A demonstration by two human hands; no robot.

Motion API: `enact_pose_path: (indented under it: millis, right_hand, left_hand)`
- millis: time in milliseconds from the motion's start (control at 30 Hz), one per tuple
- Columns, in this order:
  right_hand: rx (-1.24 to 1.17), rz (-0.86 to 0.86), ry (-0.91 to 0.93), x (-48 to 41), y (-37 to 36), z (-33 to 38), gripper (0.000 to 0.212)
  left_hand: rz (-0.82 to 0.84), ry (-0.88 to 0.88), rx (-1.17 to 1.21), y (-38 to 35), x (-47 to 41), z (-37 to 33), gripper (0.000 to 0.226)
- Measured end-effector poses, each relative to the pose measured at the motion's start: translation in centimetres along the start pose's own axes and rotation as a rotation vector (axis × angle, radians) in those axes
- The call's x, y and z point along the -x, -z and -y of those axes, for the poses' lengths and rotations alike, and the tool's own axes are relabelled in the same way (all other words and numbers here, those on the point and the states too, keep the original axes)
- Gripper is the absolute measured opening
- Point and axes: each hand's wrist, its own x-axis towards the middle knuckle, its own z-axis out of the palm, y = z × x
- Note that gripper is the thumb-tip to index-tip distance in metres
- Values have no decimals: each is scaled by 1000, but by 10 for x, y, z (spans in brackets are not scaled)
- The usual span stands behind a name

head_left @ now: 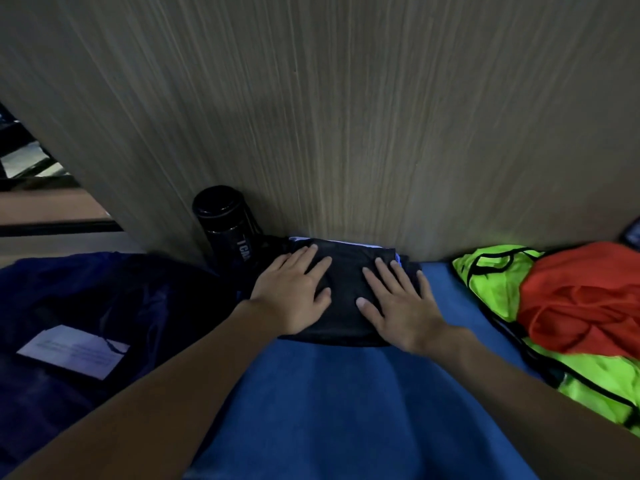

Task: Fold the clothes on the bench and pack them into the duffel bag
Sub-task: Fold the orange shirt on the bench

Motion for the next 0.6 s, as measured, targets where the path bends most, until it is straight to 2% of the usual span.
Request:
enact_pose_path:
  millis: [133,300,467,600]
  right_hand:
    - [-19,-35,-17,15,11,-10,65]
    - [-152,-254,-53,53,35,-33,71]
    - [-161,-383,-151,105,44,-82,46]
    - [-82,-590,-233,149,28,-124,38]
  left_hand:
    - [-30,-19,-23,19,-4,-14,58]
    - [-138,-95,27,41,-13,-59,49]
    - [-163,-174,119,55,-29,-131,29]
    - [-124,-229,202,58,-39,-192,31]
